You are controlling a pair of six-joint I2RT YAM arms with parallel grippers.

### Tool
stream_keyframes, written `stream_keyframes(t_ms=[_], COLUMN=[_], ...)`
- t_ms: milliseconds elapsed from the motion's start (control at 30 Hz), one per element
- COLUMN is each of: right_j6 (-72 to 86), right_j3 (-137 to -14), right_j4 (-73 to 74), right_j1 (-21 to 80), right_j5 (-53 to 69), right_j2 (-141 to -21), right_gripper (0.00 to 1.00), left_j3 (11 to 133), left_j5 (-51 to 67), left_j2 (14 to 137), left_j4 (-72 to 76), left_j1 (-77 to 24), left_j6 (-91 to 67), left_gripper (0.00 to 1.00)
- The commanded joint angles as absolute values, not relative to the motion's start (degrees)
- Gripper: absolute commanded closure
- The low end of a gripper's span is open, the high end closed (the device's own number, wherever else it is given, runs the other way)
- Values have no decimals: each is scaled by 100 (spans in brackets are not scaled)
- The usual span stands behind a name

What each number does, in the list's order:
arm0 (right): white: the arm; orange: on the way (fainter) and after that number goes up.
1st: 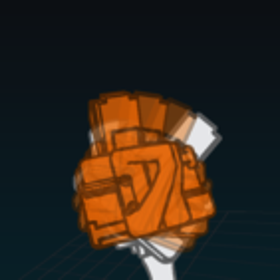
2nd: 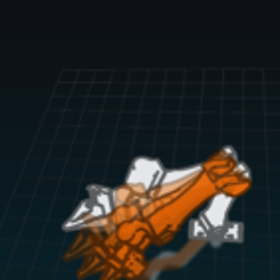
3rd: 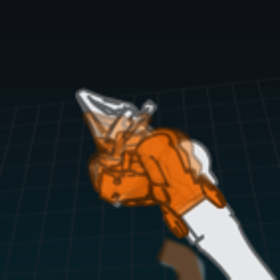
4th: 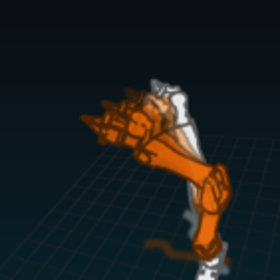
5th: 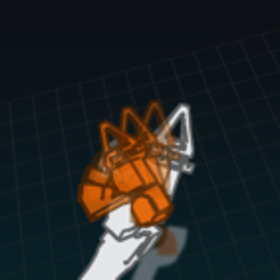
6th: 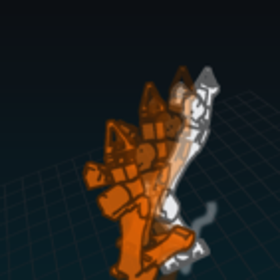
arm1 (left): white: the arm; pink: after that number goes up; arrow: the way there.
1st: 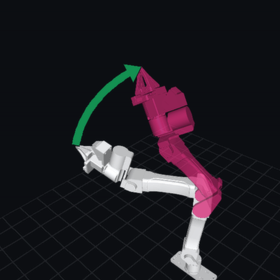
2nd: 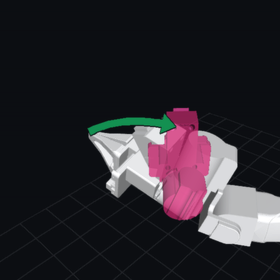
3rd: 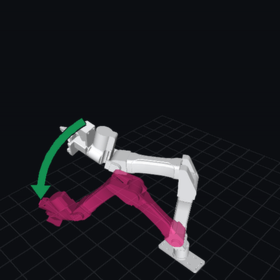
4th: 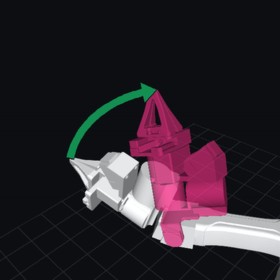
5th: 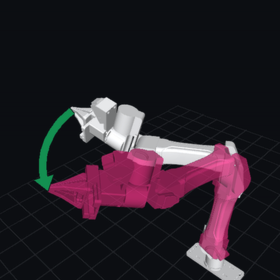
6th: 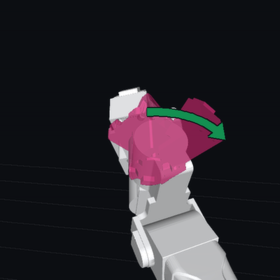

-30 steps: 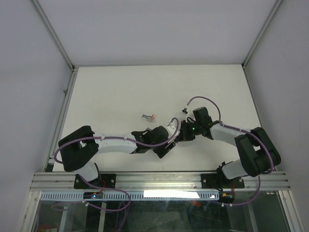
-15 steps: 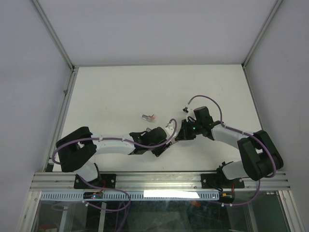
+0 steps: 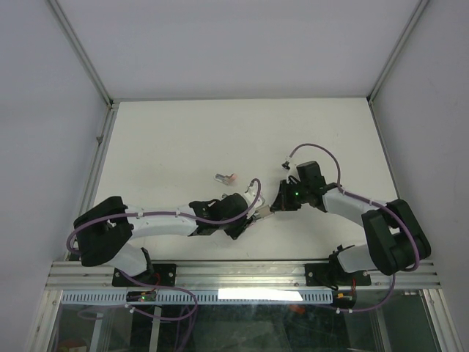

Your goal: Load the staples into the stapler

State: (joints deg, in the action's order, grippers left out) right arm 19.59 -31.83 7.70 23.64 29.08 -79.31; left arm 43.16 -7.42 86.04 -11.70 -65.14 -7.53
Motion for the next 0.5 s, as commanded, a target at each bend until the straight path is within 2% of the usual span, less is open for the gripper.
stream_keyframes(t_ms=[0,100,167,233,300,367,467], right_j6=[1935,1926,1925,1925,1935,1934,1929], right_j3=[-3258,-3244,-3235,-3239,-3247,-3282,-3375], right_j4=[679,706,749,801,869,972,1168], right_j1=[2286,2272,2271,2261,2263,2261,2266], right_j5=[2688,2604,2540,2482,2411,2308,2039], right_j2=[-7678,-7664,-7652,-7611,-7472,-7332,-6977], right_gripper=[100,100,96,75,56,46,40], left_j3=[4317,4320,4301,4311,4387,4514,4800], left_j5=[-790,-824,-872,-888,-899,-934,-979], left_j2=[8383,8370,8304,8151,7893,7642,7292], left_j4=[-1194,-1236,-1256,-1249,-1253,-1260,-1341], left_j1=[-6495,-6495,-6495,-6495,-6491,-6491,-6395], left_j6=[-907,-935,-988,-1082,-1213,-1348,-1529], left_gripper=[59,55,45,31,23,14,4])
